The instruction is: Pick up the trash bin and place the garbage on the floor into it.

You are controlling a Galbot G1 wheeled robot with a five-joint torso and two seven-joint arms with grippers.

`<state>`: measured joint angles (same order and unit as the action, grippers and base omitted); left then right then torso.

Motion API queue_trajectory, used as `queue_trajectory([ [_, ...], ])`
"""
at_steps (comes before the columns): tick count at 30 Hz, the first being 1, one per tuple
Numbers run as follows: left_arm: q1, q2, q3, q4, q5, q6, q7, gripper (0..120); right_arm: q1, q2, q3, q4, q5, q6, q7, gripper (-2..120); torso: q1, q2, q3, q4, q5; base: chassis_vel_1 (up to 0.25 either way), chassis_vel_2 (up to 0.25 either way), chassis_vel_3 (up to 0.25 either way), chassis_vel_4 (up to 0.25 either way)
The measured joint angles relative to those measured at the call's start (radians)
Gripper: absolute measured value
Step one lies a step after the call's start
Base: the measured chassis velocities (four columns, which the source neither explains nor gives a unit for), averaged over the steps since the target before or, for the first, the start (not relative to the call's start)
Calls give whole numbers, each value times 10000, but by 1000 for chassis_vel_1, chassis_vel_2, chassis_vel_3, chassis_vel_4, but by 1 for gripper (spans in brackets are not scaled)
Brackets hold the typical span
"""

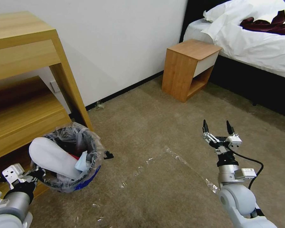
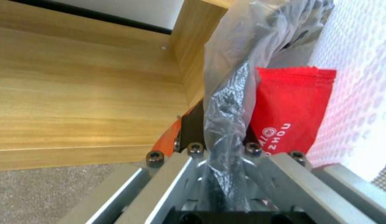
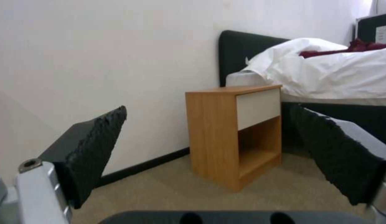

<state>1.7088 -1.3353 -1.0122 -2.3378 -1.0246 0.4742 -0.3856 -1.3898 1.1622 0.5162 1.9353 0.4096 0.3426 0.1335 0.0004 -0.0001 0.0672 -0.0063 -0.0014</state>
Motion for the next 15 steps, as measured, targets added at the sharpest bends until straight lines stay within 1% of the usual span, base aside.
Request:
queue_trajectory([
  [9, -18, 95, -76, 32, -27, -37, 5, 1, 112, 12, -65, -82, 27, 3, -6, 100, 0, 0, 0, 1, -1, 0, 0, 0, 0],
  [15, -13, 88, -81, 32, -36, -39, 5, 1, 128, -77, -52, -102, 48, 0, -1, 100, 0, 0, 0, 1, 0, 0, 0, 0, 0],
])
